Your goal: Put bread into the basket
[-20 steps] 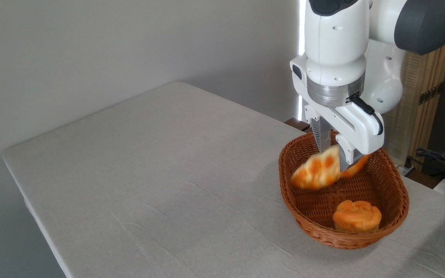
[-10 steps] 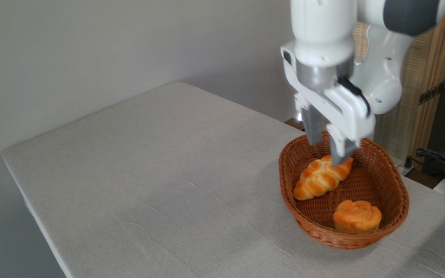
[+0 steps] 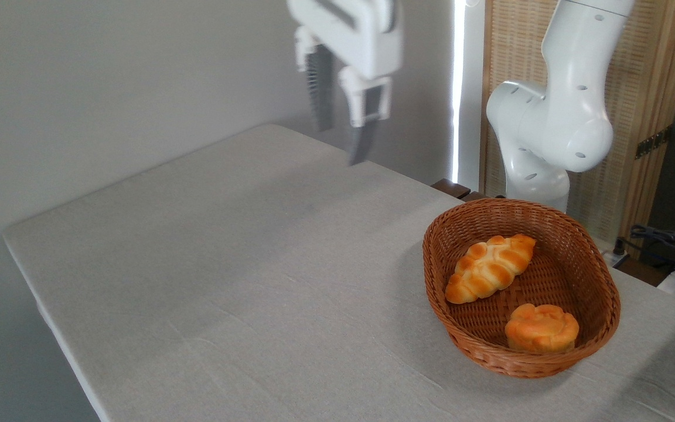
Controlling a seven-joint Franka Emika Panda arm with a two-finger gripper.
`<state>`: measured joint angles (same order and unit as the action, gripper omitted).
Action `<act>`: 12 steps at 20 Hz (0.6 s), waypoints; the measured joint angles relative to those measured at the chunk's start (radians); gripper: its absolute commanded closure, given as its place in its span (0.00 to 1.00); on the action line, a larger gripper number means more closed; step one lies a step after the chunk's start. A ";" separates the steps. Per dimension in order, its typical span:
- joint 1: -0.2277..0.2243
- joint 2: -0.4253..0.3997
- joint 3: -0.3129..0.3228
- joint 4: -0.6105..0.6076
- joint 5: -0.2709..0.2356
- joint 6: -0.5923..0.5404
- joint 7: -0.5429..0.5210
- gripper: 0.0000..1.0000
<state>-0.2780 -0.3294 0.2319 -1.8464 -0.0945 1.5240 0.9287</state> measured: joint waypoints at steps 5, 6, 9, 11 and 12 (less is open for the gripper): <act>0.119 0.169 -0.219 0.081 -0.009 0.076 -0.123 0.00; 0.127 0.189 -0.236 0.092 -0.006 0.079 -0.131 0.00; 0.142 0.217 -0.254 0.111 0.013 0.082 -0.132 0.00; 0.144 0.218 -0.258 0.116 0.025 0.084 -0.132 0.00; 0.145 0.218 -0.259 0.118 0.028 0.084 -0.132 0.00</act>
<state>-0.1326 -0.1109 -0.0269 -1.7283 -0.0669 1.6084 0.7970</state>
